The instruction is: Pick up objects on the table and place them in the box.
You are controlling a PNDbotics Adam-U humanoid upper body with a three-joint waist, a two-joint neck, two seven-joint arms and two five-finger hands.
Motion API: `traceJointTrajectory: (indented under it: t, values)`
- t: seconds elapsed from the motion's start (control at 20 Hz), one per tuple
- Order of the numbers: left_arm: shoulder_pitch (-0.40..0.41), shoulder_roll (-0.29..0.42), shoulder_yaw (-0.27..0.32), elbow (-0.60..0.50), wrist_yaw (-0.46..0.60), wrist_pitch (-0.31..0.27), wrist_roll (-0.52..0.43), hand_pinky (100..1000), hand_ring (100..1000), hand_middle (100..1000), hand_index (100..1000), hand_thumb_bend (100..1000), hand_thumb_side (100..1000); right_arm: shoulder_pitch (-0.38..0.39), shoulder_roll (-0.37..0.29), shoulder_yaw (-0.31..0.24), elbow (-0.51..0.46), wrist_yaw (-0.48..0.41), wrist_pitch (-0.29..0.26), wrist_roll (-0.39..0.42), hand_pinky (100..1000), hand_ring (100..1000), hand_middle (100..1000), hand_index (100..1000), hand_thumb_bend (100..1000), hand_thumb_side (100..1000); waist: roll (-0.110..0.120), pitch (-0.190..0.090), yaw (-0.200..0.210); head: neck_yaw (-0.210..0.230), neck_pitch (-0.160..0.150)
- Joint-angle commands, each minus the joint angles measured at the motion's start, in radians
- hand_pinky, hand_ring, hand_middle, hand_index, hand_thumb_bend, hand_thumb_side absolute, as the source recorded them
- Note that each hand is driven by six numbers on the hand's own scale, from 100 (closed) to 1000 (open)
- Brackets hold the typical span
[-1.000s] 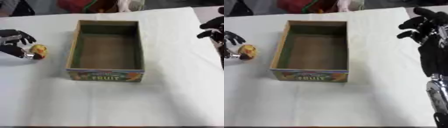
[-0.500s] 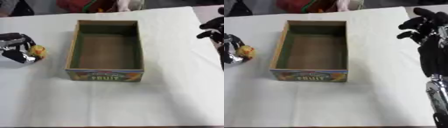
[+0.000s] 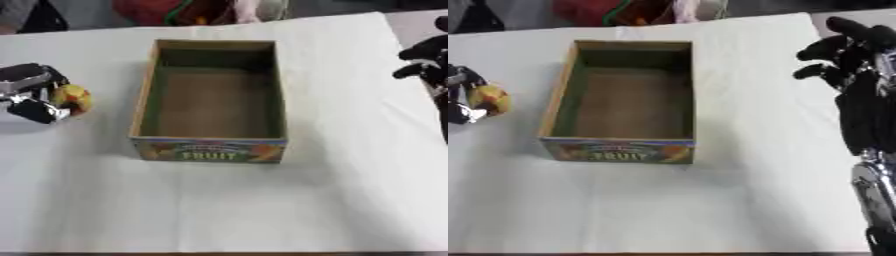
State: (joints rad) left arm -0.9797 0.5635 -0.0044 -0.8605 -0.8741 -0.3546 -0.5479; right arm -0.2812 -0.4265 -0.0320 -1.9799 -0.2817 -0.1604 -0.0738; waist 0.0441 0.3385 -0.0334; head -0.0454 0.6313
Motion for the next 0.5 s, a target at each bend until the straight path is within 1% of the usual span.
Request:
traceJointTrajectory:
  t: [0.05, 0.2, 0.35, 0.5]
  values:
    - [-0.028, 0.039, 0.006, -0.046, 0.022, 0.013, 0.016, 379, 540, 558, 659, 100, 192, -0.007, -0.010, -0.012, -0.020, 0.008, 0.004, 0.000, 560, 666, 586, 823, 100, 937, 0.001, -0.028, 0.001, 0.001, -0.001]
    - [-0.033, 0.044, 0.007, -0.075, 0.031, 0.016, 0.043, 362, 521, 550, 653, 100, 217, -0.007, -0.010, -0.013, -0.020, 0.006, 0.005, 0.000, 560, 666, 586, 823, 100, 944, 0.001, -0.030, 0.001, 0.000, -0.004]
    - [-0.041, 0.042, 0.011, -0.107, 0.037, 0.017, 0.081, 341, 501, 525, 629, 100, 263, -0.007, -0.010, -0.013, -0.020, 0.004, 0.005, 0.000, 561, 667, 587, 823, 100, 937, 0.001, -0.033, 0.001, 0.000, -0.006]
    - [-0.050, 0.041, 0.008, -0.158, 0.042, 0.026, 0.126, 331, 492, 516, 619, 100, 272, -0.008, -0.009, -0.014, -0.020, 0.001, 0.005, 0.000, 561, 667, 587, 823, 100, 937, 0.001, -0.035, 0.000, 0.002, -0.009]
